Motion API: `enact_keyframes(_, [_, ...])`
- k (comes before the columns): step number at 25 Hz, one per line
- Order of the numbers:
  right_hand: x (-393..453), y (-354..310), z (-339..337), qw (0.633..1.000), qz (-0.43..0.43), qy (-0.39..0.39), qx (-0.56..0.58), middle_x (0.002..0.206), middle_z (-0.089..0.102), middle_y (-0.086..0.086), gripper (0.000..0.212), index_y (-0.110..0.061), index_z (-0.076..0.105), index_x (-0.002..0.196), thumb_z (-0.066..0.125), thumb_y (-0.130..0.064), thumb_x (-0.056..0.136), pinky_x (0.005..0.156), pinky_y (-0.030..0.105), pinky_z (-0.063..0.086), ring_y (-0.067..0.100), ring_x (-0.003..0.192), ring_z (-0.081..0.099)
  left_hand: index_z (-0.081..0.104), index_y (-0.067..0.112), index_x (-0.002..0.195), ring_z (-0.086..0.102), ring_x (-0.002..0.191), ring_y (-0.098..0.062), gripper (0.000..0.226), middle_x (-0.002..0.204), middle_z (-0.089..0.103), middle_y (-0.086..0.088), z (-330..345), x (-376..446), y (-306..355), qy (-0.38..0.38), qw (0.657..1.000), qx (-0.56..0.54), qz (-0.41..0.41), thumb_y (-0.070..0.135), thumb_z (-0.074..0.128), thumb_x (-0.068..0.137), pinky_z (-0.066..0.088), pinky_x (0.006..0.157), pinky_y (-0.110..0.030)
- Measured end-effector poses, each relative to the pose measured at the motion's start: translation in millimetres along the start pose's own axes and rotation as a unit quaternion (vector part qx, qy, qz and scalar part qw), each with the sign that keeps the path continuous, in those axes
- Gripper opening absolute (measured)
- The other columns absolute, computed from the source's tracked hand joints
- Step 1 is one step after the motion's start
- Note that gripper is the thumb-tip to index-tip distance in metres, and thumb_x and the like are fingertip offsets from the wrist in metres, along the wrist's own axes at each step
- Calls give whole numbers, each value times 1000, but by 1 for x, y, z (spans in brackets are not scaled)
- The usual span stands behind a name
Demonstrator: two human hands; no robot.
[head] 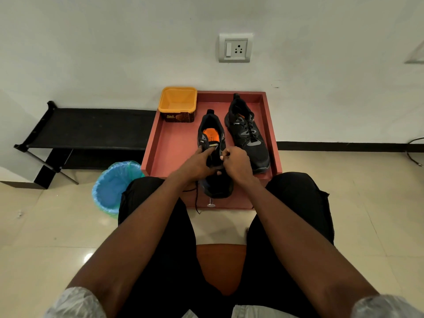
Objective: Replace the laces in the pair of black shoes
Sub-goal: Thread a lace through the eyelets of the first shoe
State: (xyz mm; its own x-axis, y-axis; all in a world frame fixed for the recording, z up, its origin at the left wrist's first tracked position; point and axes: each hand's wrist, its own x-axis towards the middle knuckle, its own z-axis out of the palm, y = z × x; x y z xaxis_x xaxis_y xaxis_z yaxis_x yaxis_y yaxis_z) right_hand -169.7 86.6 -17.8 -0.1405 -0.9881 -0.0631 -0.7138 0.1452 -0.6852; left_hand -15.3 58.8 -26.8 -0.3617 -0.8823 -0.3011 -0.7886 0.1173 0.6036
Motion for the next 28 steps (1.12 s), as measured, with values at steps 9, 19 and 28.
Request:
enact_keyframes(9, [5,11,-50,977,52,166,-125,121,55,16,32,0,54,123,59,-8,92,95,43,51,30,108,59,23,26,156,34,142,-25,100,160,24,-3,-1,-12,0,23,999,-41,3,31,84,76,33,116,-40])
enact_keyframes(19, [-6,-2,-19,978,-95,-4,-187,115,65,9,27,-11,59,118,55,-11,91,107,41,28,28,117,54,27,25,155,41,136,-27,99,152,34,-9,3,-12,2,53,998,-37,17,31,84,75,37,110,-36])
enact_keyframes(28, [4,15,-75,921,201,319,-97,127,58,15,34,-5,59,121,57,-9,87,108,44,34,32,124,48,26,31,155,38,139,-26,100,155,30,-5,3,-14,-3,41,997,-72,9,33,85,74,37,113,-38])
